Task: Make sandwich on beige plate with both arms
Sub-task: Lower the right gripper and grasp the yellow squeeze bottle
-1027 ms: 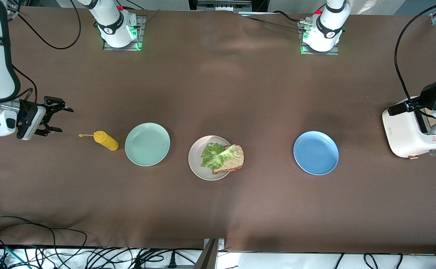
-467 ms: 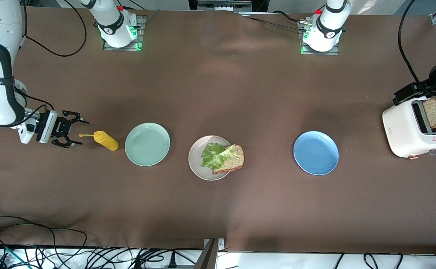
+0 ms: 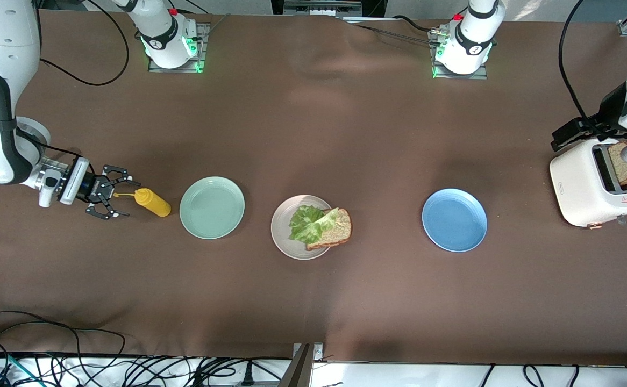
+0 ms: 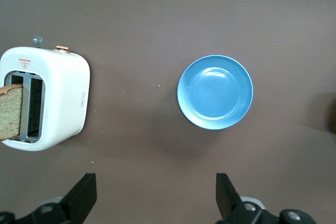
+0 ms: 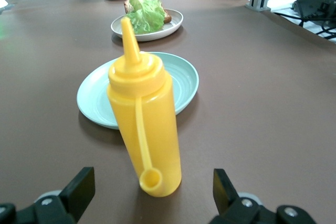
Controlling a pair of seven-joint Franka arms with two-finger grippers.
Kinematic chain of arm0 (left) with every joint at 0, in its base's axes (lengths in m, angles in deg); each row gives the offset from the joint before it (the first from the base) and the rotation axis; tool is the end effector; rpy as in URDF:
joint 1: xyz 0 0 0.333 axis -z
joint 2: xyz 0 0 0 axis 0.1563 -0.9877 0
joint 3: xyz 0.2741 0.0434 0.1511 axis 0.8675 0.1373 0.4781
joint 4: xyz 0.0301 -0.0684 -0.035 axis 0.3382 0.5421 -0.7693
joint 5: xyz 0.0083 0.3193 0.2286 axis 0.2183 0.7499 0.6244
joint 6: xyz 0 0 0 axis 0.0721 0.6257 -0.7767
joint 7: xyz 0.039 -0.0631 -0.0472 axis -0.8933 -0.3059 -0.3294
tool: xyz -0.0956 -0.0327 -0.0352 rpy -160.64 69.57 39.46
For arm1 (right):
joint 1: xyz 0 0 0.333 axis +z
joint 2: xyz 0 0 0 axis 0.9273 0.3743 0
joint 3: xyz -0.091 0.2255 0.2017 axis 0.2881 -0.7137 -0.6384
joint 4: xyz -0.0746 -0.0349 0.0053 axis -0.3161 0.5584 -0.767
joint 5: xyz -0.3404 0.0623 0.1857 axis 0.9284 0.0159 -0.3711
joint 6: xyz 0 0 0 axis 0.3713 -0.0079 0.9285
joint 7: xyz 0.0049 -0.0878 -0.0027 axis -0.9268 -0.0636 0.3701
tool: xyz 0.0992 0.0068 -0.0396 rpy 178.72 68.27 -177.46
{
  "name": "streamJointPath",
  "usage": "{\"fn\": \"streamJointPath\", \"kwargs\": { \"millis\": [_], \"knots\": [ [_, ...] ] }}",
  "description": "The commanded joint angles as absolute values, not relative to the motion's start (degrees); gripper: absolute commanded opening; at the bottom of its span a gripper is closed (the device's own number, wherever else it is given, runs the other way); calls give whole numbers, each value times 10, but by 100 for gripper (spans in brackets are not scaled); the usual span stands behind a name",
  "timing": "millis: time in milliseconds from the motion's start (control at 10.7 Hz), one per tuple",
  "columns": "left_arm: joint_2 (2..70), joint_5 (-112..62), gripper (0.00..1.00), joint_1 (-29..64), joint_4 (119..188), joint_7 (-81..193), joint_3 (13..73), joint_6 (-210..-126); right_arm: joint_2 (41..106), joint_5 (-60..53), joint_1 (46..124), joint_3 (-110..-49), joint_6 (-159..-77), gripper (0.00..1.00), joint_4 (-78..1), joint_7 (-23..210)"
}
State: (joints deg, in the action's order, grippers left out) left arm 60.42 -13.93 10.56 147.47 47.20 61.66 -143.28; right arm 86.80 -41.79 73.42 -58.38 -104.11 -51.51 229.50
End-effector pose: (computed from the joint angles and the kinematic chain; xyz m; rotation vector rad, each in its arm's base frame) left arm 0.5609 -0.0065 0.5877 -3.0756 -0.3777 0.0555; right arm 0.5592 -0.1251 0.1639 -1.8435 -1.3890 -0.9187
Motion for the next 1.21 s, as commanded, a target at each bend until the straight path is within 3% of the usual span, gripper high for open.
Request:
{"fn": "streamJointPath", "kwargs": {
  "millis": [0, 654, 747, 840, 934, 1027, 1120],
  "knots": [
    [608, -132, 100, 102, 1483, 467, 612, -1442, 878, -438, 725, -597, -1026, 100, -512, 2311],
    [604, -131, 100, 96, 1487, 467, 615, -1438, 900, -499, 727, -621, -997, 100, -511, 2356],
    [606, -131, 100, 96, 1494, 467, 615, -1438, 901, -501, 727, -625, -998, 90, -511, 2356],
    [606, -131, 100, 96, 1495, 467, 615, -1434, 900, -503, 727, -628, -999, 55, -511, 2355],
    [605, -131, 100, 95, 1495, 465, 615, -1434, 900, -503, 728, -628, -1000, 31, -512, 2347],
    [604, -131, 100, 96, 1495, 464, 615, -1434, 901, -503, 729, -628, -1003, 29, -512, 2345],
    [599, -131, 100, 95, 1495, 464, 615, -1436, 900, -502, 729, -628, -1006, 10, -513, 2342]
  ]
}}
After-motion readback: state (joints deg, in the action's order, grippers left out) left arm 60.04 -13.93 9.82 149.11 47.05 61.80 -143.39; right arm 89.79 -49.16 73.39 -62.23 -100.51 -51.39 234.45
